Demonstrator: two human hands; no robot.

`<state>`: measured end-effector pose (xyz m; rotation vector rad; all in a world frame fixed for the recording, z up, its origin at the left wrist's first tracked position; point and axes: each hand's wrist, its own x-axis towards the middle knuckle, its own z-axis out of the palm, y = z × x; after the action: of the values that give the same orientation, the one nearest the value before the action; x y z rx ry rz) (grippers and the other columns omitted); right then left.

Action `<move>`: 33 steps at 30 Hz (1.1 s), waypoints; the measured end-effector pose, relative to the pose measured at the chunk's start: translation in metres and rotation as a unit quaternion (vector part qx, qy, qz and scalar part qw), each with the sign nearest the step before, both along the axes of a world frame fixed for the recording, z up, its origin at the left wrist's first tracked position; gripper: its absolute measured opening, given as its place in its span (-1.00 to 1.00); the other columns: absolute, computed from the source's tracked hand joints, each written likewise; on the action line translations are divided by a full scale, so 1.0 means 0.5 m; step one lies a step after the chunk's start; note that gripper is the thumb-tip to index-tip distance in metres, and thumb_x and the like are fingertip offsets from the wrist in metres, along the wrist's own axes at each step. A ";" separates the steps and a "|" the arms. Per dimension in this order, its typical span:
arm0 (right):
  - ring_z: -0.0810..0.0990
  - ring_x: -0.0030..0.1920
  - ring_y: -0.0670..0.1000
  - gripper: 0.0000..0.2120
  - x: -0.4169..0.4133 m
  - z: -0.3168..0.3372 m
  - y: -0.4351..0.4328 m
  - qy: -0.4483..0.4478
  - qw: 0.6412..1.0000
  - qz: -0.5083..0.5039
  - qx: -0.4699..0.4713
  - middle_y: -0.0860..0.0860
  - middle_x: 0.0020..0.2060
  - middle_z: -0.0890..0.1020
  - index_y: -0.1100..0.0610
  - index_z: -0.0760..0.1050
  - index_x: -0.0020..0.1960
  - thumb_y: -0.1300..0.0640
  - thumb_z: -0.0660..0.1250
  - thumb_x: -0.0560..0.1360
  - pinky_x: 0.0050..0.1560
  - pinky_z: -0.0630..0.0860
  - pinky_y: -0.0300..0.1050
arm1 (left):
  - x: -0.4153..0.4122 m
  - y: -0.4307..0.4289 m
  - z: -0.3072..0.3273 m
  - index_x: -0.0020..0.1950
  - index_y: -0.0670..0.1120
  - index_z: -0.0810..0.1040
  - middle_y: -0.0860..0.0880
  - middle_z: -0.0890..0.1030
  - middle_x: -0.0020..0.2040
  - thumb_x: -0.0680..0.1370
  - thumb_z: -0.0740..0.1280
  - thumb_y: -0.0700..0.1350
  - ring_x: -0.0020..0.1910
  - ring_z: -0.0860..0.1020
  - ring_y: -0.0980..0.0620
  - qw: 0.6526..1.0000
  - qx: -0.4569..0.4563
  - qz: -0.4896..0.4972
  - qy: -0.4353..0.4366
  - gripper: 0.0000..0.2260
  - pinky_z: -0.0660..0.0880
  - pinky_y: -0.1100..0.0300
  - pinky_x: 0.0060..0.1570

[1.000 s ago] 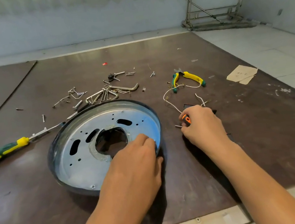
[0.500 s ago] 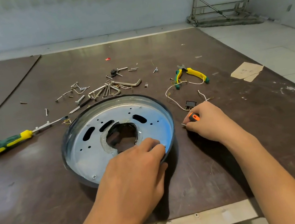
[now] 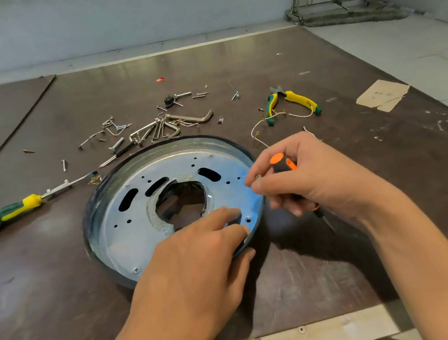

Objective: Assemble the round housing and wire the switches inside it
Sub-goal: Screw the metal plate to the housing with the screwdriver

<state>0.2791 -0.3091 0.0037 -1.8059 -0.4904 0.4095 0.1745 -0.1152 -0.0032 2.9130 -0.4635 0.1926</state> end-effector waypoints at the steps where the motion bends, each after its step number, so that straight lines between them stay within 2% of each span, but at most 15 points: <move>1: 0.44 -0.58 0.00 -0.94 0.001 -0.002 -0.001 0.003 1.000 0.005 0.009 0.15 -0.44 0.61 0.12 0.68 -0.11 0.24 0.45 0.49 -0.57 0.26 -0.29 | 0.000 -0.001 0.001 -0.13 0.12 0.58 0.26 0.59 0.16 0.47 0.27 0.14 -0.19 0.64 0.10 1.000 0.000 0.002 -0.001 -0.85 0.46 0.24 -0.42; 4: 0.42 -0.59 -0.05 -0.96 0.006 0.002 -0.020 0.009 0.996 0.006 0.084 0.10 -0.42 0.60 0.12 0.69 -0.06 0.18 0.46 0.50 -0.58 0.22 -0.34 | -0.001 -0.003 0.003 -0.15 0.12 0.58 0.24 0.61 0.14 0.46 0.30 0.12 -0.22 0.64 0.11 1.000 -0.001 0.001 -0.006 -0.87 0.43 0.26 -0.44; 7: 0.41 -0.58 -0.08 -0.87 0.006 0.008 -0.030 0.036 0.988 0.039 0.146 0.09 -0.37 0.61 0.13 0.70 -0.04 0.08 0.47 0.47 -0.59 0.20 -0.32 | -0.001 -0.003 0.003 -0.15 0.12 0.58 0.25 0.60 0.14 0.47 0.28 0.12 -0.22 0.64 0.12 1.000 -0.001 0.004 -0.001 -0.86 0.44 0.26 -0.43; 11: 0.35 -0.58 -0.06 -0.95 -0.003 -0.001 -0.001 0.019 0.997 0.057 0.052 0.10 -0.39 0.61 0.14 0.71 -0.07 0.17 0.48 0.50 -0.57 0.21 -0.32 | -0.001 -0.005 0.002 -0.09 0.11 0.58 0.25 0.57 0.17 0.49 0.31 0.11 -0.17 0.63 0.08 1.000 -0.003 0.007 0.019 -0.88 0.50 0.18 -0.39; 16: 0.26 -0.56 -0.06 -0.95 -0.010 -0.002 0.022 0.020 0.997 0.080 0.006 -0.05 -0.54 0.43 0.14 0.71 -0.08 0.19 0.47 0.51 -0.56 0.22 -0.29 | 0.000 -0.003 0.001 0.01 0.14 0.58 0.26 0.52 0.22 0.53 0.24 0.15 -0.07 0.60 0.13 1.000 0.010 0.003 0.023 -0.82 0.34 0.31 -0.30; 19: 0.36 -0.55 -0.09 -0.95 -0.012 -0.002 0.028 -0.019 0.996 0.077 -0.040 -0.08 -0.52 0.50 0.09 0.71 -0.10 0.16 0.47 0.52 -0.54 0.31 -0.28 | 0.001 0.001 -0.004 0.08 0.16 0.50 0.27 0.48 0.24 0.57 0.15 0.17 0.10 0.54 0.17 1.000 0.000 -0.012 0.012 -0.79 0.40 0.35 -0.20; 22: 0.52 -0.49 -0.21 -0.94 -0.013 -0.004 0.034 -0.064 0.990 0.082 -0.093 -0.17 -0.46 0.59 0.05 0.70 -0.10 0.16 0.46 0.52 -0.46 0.39 -0.41 | 0.003 0.007 -0.007 0.12 0.17 0.45 0.25 0.49 0.23 0.58 0.12 0.18 0.25 0.48 0.22 1.000 -0.013 -0.021 -0.005 -0.79 0.52 0.24 -0.03; 26: 0.56 -0.43 -0.30 -0.95 -0.014 -0.003 0.034 -0.077 0.987 0.087 -0.110 -0.26 -0.46 0.59 0.10 0.70 -0.04 0.18 0.45 0.53 -0.43 0.39 -0.49 | 0.003 0.007 -0.004 0.08 0.18 0.43 0.23 0.51 0.18 0.58 0.13 0.17 0.14 0.52 0.18 1.000 -0.008 -0.027 -0.013 -0.83 0.43 0.29 -0.17; 28: 0.56 -0.44 -0.29 -0.95 -0.014 -0.002 0.034 -0.079 0.987 0.088 -0.108 -0.26 -0.47 0.58 0.11 0.70 -0.05 0.20 0.45 0.53 -0.44 0.39 -0.48 | 0.003 0.004 -0.001 0.06 0.17 0.42 0.21 0.53 0.13 0.57 0.14 0.17 0.07 0.54 0.15 1.000 -0.004 -0.027 -0.012 -0.85 0.32 0.31 -0.23; 33: 0.56 -0.43 -0.28 -0.96 -0.012 -0.005 0.034 -0.079 0.988 0.080 -0.105 -0.23 -0.45 0.60 0.12 0.70 -0.08 0.21 0.47 0.51 -0.44 0.40 -0.47 | 0.001 0.004 -0.002 0.06 0.18 0.41 0.21 0.53 0.09 0.56 0.16 0.17 0.03 0.54 0.15 1.000 -0.004 -0.026 -0.017 -0.86 0.22 0.32 -0.30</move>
<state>0.2733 -0.2923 0.0014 -2.0197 -0.7292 0.4432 0.1752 -0.1134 -0.0041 2.8896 -0.5406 0.2360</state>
